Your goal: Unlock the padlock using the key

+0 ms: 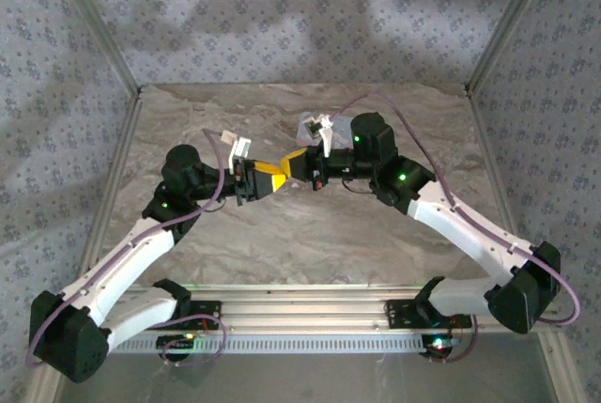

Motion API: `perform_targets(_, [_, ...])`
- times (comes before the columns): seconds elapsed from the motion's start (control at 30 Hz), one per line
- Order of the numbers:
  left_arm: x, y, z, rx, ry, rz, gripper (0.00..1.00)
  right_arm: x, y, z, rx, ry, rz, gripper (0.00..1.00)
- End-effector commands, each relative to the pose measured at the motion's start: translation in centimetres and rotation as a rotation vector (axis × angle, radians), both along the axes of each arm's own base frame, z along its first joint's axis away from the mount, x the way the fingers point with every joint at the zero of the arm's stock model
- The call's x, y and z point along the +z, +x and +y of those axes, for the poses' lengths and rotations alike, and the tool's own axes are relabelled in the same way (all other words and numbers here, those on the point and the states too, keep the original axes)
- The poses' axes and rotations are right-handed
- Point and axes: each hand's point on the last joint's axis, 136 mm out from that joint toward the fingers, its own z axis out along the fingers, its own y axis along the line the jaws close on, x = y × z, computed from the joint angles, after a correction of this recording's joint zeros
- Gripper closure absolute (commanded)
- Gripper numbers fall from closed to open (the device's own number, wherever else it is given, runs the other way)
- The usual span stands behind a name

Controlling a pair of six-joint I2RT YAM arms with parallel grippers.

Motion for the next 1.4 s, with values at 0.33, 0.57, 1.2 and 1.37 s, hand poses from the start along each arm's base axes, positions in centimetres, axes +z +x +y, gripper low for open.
perform_targets(0.33, [1.1, -0.5, -0.4, -0.025, -0.025, -0.046, 0.78, 0.7, -0.4, 0.4, 0.015, 0.03, -0.009, 1.0])
perform_targets(0.57, [1.3, -0.7, -0.4, -0.036, -0.021, -0.061, 1.0, 0.6, -0.3, 0.5, 0.015, 0.029, -0.006, 1.0])
perform_targets(1.2, [-6.6, 9.6, 6.2, 0.481, 0.323, 0.229, 1.0, -9.1, 11.3, -14.1, -0.777, -0.24, 0.397, 0.24])
perform_targets(1.37, [-8.6, 14.9, 6.8, 0.577, 0.413, 0.282, 1.0, -13.6, 15.7, -18.2, -0.985, -0.36, 0.489, 0.21])
